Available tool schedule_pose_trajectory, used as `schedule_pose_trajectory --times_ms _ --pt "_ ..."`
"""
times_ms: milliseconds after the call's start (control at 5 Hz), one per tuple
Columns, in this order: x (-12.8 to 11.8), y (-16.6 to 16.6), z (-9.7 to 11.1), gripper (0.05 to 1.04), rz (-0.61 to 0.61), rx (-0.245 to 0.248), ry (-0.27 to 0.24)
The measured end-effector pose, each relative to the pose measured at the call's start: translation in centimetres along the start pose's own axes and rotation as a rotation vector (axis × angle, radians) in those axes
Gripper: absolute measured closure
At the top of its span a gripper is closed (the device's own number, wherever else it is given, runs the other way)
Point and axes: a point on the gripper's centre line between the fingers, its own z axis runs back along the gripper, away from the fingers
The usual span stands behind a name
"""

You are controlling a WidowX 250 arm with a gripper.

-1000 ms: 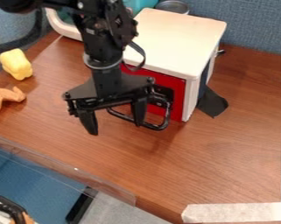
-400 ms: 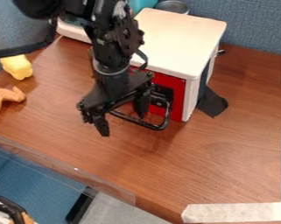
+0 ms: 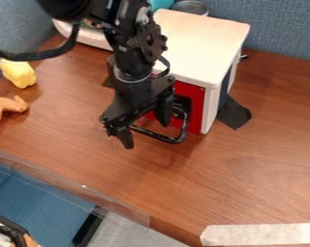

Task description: Opened the drawer

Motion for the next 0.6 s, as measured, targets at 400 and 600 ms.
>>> schedule_pose_trajectory --times_ms 400,600 --pt "-0.2 -0.9 -1.5 0.085 0.031 0.005 0.010" --pt "-0.3 -0.8 -2.6 0.136 0.029 0.035 0.009"
